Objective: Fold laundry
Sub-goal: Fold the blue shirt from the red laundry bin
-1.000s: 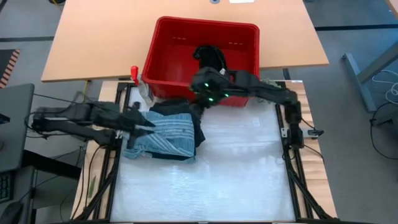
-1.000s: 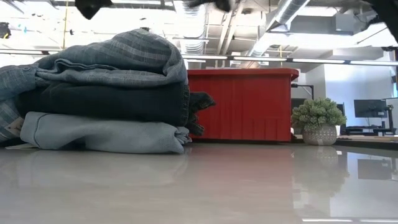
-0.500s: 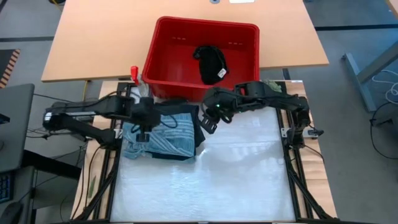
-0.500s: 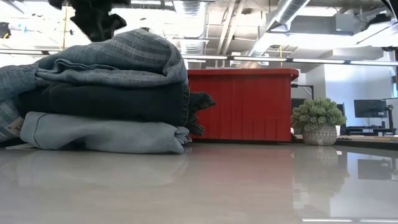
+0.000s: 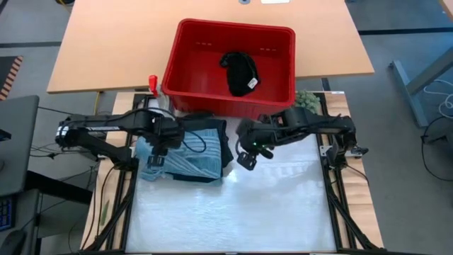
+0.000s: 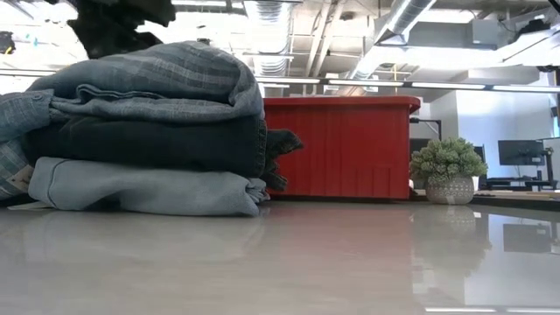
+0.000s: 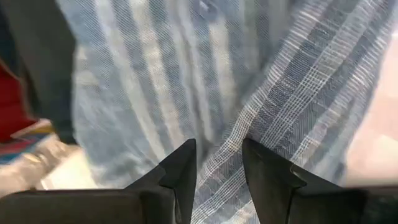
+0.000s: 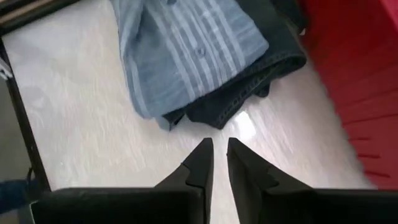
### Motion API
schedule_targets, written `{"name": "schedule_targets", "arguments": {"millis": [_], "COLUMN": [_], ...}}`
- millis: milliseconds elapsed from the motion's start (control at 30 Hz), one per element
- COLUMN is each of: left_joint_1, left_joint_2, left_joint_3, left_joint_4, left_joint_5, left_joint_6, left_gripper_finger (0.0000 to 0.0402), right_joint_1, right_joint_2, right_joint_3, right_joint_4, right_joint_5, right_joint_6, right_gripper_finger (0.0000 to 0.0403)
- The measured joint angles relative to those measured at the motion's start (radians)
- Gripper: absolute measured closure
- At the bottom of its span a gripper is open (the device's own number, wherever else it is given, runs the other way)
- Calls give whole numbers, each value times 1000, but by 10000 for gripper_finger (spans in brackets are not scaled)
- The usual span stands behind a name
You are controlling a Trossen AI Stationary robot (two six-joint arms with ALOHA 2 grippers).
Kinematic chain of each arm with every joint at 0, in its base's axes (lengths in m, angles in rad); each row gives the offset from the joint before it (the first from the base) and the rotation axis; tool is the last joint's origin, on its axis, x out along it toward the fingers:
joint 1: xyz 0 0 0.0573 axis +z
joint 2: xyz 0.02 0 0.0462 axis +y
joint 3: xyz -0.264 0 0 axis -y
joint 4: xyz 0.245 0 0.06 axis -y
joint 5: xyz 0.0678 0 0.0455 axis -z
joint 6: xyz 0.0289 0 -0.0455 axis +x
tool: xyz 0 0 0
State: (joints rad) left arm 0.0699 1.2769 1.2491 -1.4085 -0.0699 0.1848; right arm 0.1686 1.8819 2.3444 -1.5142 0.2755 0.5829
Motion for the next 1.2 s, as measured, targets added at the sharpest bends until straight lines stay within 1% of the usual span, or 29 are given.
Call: {"name": "schedule_targets", "arguments": {"millis": [167,300,367,433,533,600,667,700,733,867,933,1033,1133,1200], "left_joint_1": [-43,-92,-124,-161,-223,-264,-298,-308,-317,-343,-361,-381,-404,-433], "left_joint_2": [-9,-16,-17,-16,-17,-22,-30,-33,-35,-35,-35,-35,-51,-104], "left_joint_3": [0,0,0,0,0,-1,-1,-1,-1,-1,-10,-44,-46,-40], "left_joint_4": [-39,-44,-56,-93,-135,-128,-125,-123,-120,-70,-28,16,103,227], "left_joint_5": [90,151,180,209,251,270,262,249,235,218,220,217,160,88], "left_joint_6": [-55,-137,-192,-250,-333,-366,-388,-401,-415,-470,-483,-486,-539,-586], "left_gripper_finger": [283,283,283,283,283,283,283,283,283,283,283,283,283,283], "right_joint_1": [-3,-33,-44,-56,-80,-91,-97,-101,-107,-118,-121,-138,-150,-147], "right_joint_2": [0,-37,-79,-134,-220,-259,-273,-273,-273,-275,-275,-256,-236,-224], "right_joint_3": [-63,-190,-290,-419,-635,-773,-876,-909,-931,-980,-992,-991,-991,-991], "right_joint_4": [2,70,167,302,567,788,1012,1088,1128,1167,1160,1178,1165,1161], "right_joint_5": [-1,-1,-10,-44,-135,-199,-236,-249,-262,-267,-254,-258,-282,-298], "right_joint_6": [-2,-4,0,3,59,104,149,172,192,234,265,302,310,308], "right_gripper_finger": [350,374,383,386,377,364,350,343,336,301,274,221,161,130]}}
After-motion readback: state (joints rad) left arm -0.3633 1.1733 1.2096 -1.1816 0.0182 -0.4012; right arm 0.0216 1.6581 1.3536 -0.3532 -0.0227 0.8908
